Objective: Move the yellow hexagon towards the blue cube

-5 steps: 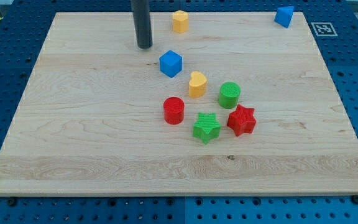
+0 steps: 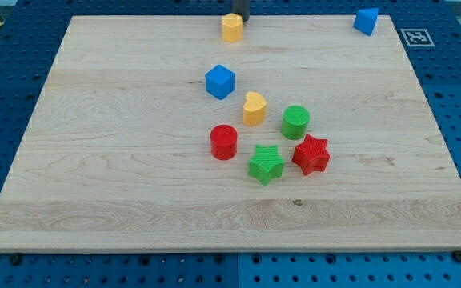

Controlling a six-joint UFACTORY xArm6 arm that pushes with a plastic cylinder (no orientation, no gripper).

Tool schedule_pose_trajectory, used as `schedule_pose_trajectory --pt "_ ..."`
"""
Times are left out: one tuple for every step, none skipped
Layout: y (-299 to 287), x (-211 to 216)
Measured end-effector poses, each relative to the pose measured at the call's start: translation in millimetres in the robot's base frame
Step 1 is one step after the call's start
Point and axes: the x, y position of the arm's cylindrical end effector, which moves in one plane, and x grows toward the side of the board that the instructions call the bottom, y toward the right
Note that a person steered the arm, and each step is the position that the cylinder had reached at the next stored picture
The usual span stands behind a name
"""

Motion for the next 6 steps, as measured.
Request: schedule_pose_trajectory --pt "-17.7 1.4" --pt "-19.5 5.8" --pt "-15.2 14.1" --pt "-15.1 29.0" --pt "-8.9 53.1" --pt "11.5 73.1"
